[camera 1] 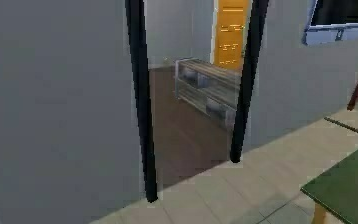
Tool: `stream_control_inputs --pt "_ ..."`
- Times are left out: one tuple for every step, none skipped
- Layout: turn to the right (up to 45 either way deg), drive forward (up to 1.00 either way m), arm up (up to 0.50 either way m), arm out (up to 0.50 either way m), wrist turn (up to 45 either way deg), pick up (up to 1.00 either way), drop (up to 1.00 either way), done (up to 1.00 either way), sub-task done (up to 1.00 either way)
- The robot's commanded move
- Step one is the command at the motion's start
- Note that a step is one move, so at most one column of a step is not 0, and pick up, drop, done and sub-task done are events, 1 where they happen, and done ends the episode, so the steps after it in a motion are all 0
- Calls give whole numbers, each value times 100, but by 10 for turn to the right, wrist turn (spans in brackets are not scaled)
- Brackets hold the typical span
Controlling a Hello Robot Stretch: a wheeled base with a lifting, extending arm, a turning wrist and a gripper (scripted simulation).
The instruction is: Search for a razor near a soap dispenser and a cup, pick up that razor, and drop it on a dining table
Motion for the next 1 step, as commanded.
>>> stream_control_inputs --pt "0 100 0 0 0 0 0 0 0"
